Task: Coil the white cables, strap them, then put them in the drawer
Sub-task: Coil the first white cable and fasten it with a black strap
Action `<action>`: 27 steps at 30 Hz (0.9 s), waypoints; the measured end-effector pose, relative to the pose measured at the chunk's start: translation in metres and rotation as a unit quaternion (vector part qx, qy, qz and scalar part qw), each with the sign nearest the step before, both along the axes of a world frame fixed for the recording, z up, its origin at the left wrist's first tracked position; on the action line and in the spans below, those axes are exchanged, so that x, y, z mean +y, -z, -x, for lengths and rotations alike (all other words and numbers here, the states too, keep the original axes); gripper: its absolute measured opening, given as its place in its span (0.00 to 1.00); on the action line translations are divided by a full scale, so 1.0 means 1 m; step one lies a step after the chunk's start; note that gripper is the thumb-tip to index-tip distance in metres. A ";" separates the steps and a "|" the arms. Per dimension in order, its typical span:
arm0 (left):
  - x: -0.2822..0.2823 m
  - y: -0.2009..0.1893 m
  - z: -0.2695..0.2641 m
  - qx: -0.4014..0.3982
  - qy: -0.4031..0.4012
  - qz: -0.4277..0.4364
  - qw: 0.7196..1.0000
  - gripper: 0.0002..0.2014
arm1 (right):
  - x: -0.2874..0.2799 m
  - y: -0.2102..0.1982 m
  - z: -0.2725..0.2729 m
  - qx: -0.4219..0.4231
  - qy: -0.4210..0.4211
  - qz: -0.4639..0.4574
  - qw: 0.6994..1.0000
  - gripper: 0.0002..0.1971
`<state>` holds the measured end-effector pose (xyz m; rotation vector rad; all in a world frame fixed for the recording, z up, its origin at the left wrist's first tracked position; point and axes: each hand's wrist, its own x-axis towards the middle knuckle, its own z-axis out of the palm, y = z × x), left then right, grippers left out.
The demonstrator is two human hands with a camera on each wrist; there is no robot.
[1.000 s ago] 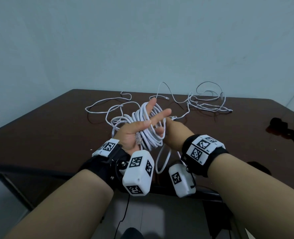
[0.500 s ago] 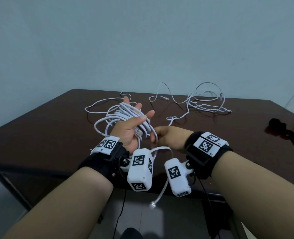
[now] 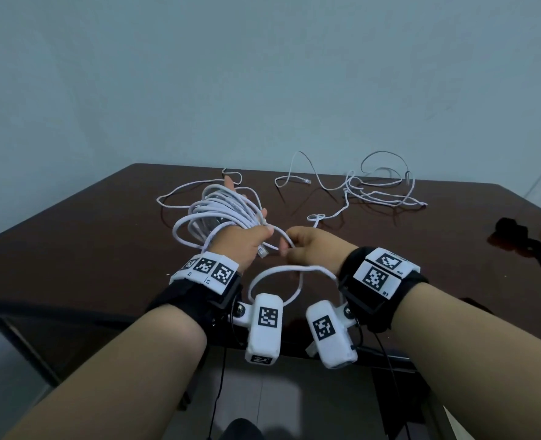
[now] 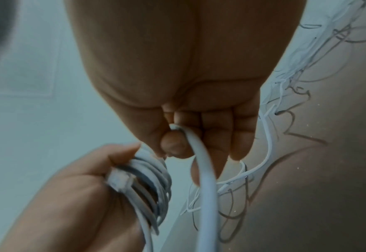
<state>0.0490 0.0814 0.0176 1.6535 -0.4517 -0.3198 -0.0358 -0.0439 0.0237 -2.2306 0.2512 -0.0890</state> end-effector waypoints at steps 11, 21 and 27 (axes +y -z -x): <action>0.004 0.002 -0.009 -0.104 0.121 -0.157 0.975 0.06 | -0.009 0.004 0.008 -0.018 -0.070 0.031 0.997 0.12; 0.015 0.009 -0.006 -0.125 0.088 -0.168 0.974 0.12 | -0.038 -0.006 0.009 -0.062 0.074 0.164 0.982 0.06; 0.015 0.017 -0.003 -0.020 0.132 0.031 0.991 0.16 | -0.056 0.002 0.012 -0.145 0.073 -0.115 0.980 0.10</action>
